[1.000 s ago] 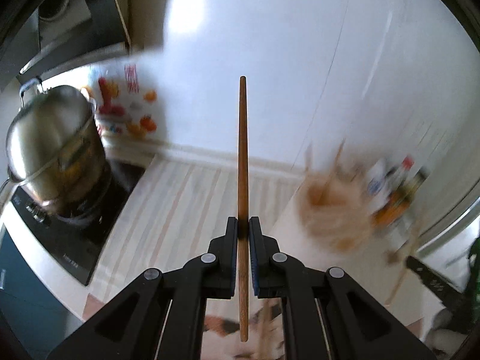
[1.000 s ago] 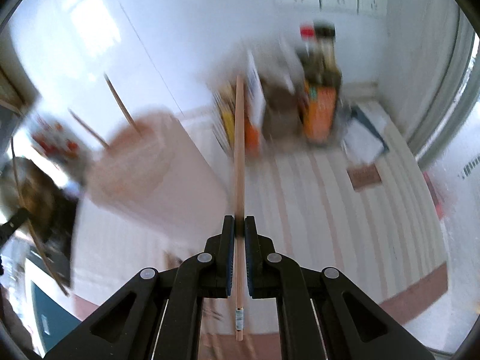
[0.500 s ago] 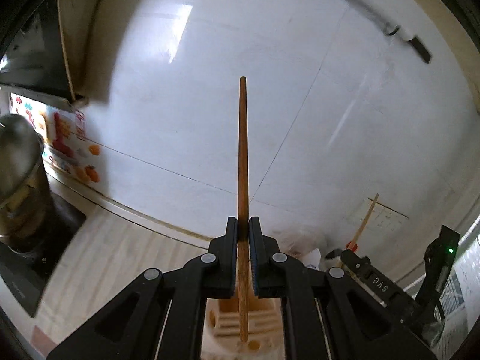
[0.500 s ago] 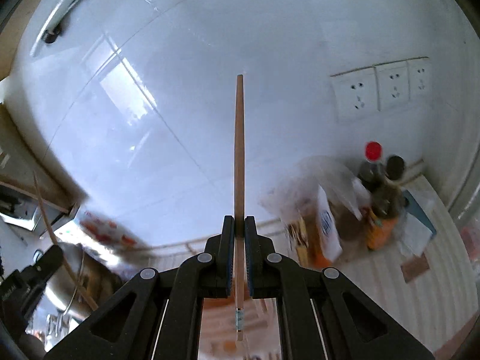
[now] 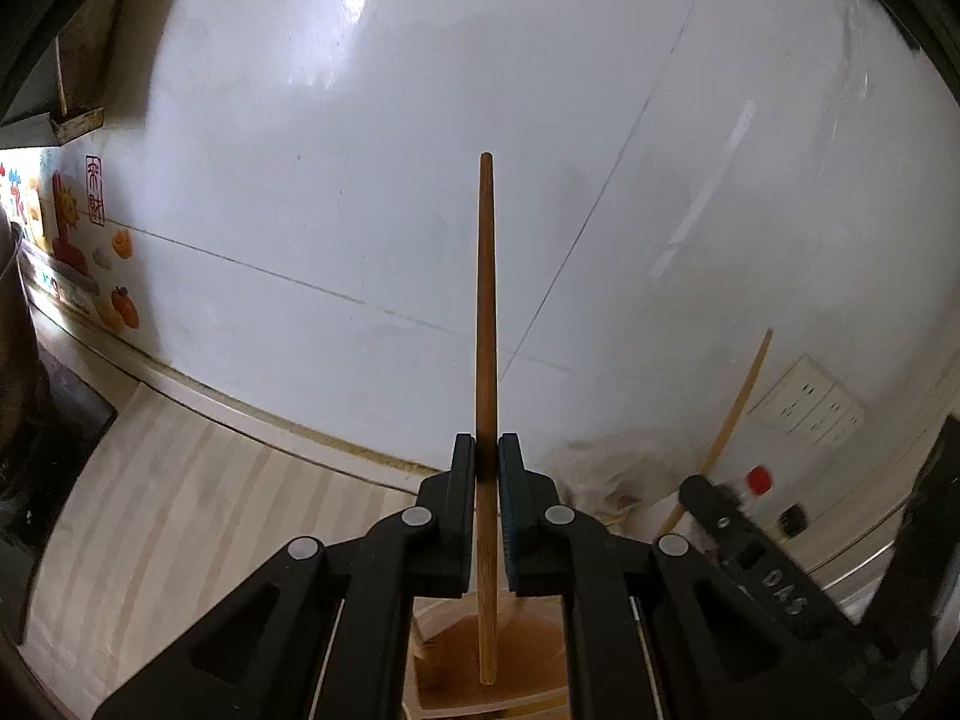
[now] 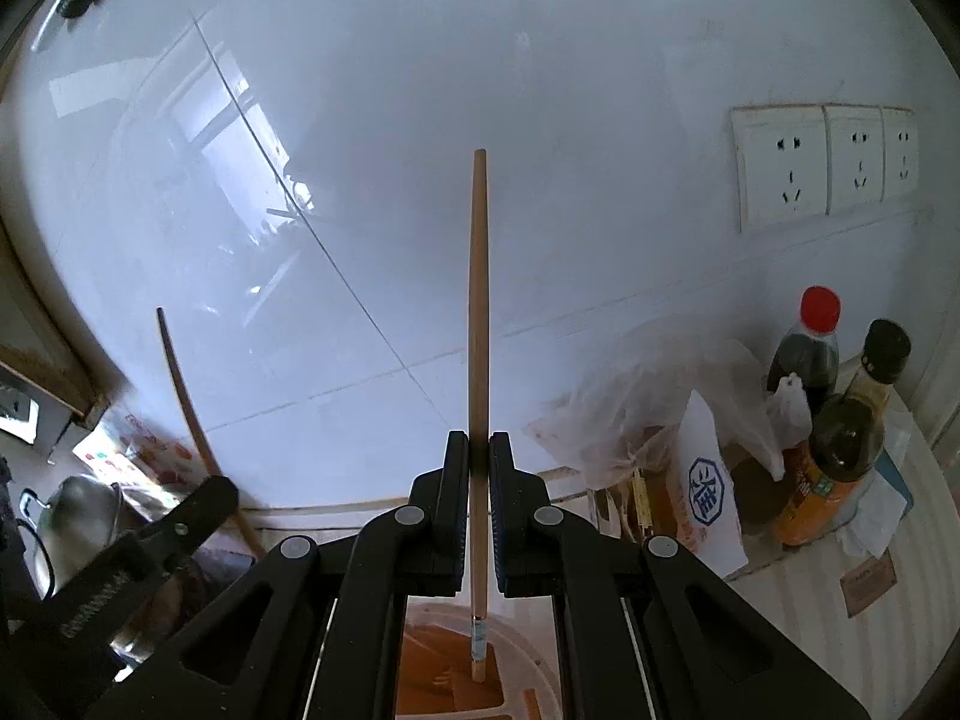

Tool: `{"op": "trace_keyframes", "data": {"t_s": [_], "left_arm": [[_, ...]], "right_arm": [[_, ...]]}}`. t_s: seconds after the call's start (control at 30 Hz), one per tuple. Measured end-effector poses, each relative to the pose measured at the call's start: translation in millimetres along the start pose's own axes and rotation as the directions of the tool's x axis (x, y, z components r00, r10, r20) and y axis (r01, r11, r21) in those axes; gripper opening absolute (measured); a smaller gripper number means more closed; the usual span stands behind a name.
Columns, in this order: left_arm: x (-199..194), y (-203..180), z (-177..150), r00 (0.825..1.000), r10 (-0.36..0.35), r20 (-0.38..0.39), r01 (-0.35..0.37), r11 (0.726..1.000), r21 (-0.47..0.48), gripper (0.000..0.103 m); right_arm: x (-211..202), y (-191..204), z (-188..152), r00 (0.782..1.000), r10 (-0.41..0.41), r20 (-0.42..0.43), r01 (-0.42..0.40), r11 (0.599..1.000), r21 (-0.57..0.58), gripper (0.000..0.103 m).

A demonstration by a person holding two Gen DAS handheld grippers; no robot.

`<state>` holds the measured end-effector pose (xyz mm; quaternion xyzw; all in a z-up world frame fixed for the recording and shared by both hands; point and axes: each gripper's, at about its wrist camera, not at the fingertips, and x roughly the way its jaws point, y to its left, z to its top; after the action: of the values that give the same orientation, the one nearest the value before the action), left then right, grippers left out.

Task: Organize utensils
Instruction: 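Carry the left tool's chopstick into the holder while the right tool inserts its chopstick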

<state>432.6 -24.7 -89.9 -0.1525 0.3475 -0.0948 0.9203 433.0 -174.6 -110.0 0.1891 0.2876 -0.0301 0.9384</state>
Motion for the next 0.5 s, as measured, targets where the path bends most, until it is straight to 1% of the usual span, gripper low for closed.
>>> {"op": "trace_keyframes", "data": {"t_s": [0.23, 0.4, 0.5], "left_arm": [[8.2, -0.4, -14.3, 0.999, 0.025, -0.027, -0.024, 0.999, 0.034, 0.005], [4.9, -1.7, -17.7, 0.999, 0.033, -0.032, -0.03, 0.997, 0.068, 0.005], [1.5, -2.7, -19.8, 0.999, 0.034, -0.039, -0.03, 0.995, 0.093, 0.005]], "right_arm": [[3.4, -0.7, -11.4, 1.0, 0.015, -0.012, -0.015, 1.0, -0.024, 0.007], [-3.4, 3.5, -21.7, 0.999, 0.024, -0.027, -0.025, 0.998, -0.055, 0.007], [-3.3, 3.1, -30.1, 0.998, 0.029, -0.053, -0.032, 0.998, -0.056, 0.007]]}}
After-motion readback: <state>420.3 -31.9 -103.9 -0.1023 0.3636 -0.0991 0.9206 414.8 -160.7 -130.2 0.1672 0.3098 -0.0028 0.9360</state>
